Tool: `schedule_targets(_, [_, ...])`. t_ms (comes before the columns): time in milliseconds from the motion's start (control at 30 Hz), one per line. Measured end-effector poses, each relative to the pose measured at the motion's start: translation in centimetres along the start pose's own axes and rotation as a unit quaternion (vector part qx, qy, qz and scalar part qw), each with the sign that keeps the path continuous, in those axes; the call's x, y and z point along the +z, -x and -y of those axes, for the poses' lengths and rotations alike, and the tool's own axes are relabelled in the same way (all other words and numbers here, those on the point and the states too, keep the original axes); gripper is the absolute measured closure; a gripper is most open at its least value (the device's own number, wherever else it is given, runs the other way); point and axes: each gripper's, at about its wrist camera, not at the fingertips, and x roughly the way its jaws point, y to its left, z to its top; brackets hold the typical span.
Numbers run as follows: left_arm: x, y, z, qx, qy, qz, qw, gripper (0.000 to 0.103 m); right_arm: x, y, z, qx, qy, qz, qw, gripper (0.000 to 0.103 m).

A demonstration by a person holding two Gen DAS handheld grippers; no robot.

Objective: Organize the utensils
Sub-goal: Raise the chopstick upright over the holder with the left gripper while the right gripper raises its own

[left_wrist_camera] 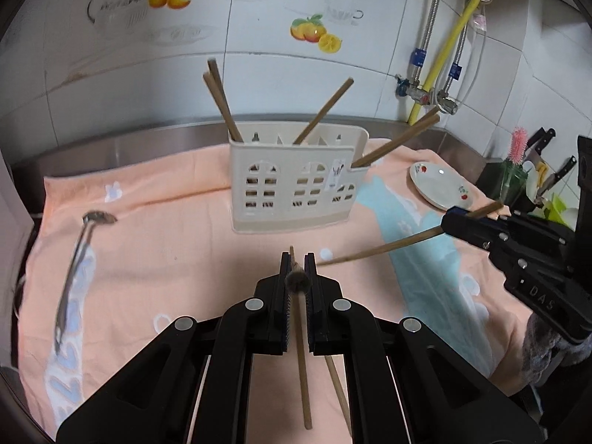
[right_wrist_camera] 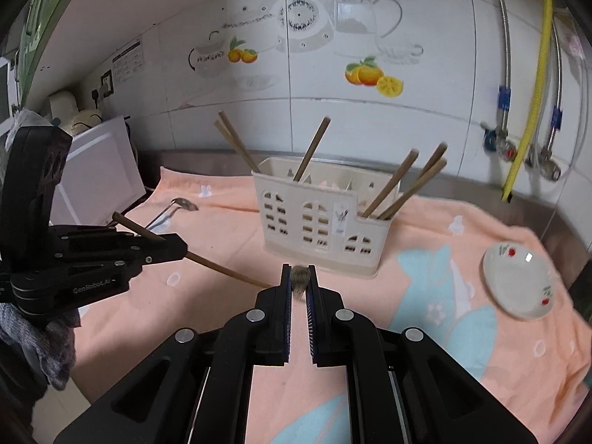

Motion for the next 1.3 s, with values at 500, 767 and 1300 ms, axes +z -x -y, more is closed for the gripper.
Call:
schedule_targets(500, [5.7,2.4,0.5,0.009,-0.023,0.031,0.9992,0.097,6.7,2.7,1.9,-0.009,0.019,0.032,0.999,0.096])
schedule_targets(767, [11.3,3.5,1.3,0.023,-0.034,0.075,0.9963,0.097,10.1,3.2,3.2,-0.013,0.009,0.049,0.999,0.096])
schedule_targets(1300, [18.8,2.9,0.4,0.049,-0.010,0.156,0.9865,0.097,15.9,2.4,4.3,-0.040,0.012,0.085,0.995,0.096])
